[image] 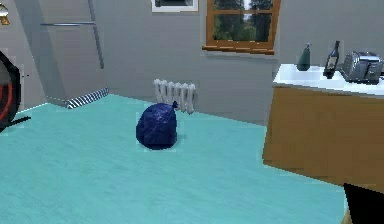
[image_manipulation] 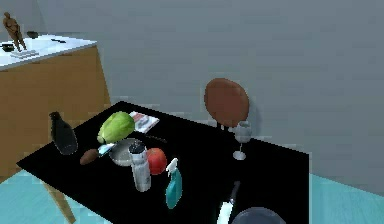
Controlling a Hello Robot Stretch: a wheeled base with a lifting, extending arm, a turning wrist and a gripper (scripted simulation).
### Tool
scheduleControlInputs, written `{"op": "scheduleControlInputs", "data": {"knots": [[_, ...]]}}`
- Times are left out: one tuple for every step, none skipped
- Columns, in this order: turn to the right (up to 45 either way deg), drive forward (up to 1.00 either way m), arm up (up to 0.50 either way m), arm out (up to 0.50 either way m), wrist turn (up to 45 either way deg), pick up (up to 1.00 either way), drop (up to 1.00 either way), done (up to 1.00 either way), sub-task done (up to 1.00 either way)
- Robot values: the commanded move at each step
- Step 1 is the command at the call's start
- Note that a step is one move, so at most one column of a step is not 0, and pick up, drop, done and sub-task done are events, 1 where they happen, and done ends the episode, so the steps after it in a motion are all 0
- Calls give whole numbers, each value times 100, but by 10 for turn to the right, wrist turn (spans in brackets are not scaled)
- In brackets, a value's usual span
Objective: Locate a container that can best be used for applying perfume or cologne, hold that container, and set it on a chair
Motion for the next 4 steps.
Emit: {"op": "scheduleControlInputs", "data": {"knots": [[0, 0, 50, 0, 0, 0, 0, 0, 0], [0, 0, 22, 0, 0, 0, 0, 0, 0], [0, 0, 0, 22, 0, 0, 0, 0, 0], [0, 0, 0, 0, 450, 0, 0, 0, 0]]}}
